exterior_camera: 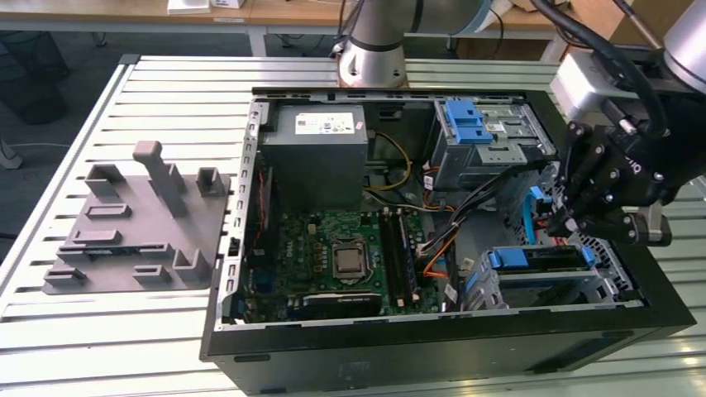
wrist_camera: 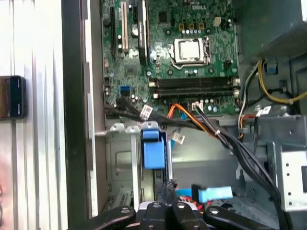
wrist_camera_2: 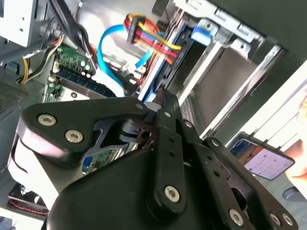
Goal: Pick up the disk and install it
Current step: 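Insert the second disk wire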
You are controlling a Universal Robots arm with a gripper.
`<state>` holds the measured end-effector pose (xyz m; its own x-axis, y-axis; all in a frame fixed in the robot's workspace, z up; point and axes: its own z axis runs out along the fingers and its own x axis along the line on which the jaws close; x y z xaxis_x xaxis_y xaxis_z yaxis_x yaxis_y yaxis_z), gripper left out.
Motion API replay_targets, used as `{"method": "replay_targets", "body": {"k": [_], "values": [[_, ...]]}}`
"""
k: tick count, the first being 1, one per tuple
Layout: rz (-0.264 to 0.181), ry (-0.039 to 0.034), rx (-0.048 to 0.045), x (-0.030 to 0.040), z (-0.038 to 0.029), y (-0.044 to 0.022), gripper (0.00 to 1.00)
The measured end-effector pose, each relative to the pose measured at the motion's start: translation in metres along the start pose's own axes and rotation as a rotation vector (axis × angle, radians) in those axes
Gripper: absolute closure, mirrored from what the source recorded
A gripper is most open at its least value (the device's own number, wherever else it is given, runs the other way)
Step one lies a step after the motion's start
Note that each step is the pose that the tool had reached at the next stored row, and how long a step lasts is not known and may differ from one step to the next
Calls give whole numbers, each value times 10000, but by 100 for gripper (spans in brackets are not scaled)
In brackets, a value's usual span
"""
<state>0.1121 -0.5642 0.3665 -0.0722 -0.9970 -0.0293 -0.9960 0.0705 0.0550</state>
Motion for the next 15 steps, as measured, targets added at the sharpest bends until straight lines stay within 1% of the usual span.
{"method": "replay_targets", "body": {"k": [2, 6, 9, 10, 11, 12, 13, 14, 15], "values": [[-1, -2, 31, 0, -27, 25, 89], [-2, -5, 71, -10, -122, 45, 89], [-5, -12, 134, -19, -155, 64, 89], [-7, -17, 203, -20, -155, 76, 89], [-11, -24, 313, -21, -155, 94, 89], [-16, -34, 461, -20, -154, 119, 89], [-20, -41, 582, -20, -153, 145, 89], [-23, -48, 656, -22, -151, 168, 89], [-24, -51, 703, -25, -150, 182, 89]]}}
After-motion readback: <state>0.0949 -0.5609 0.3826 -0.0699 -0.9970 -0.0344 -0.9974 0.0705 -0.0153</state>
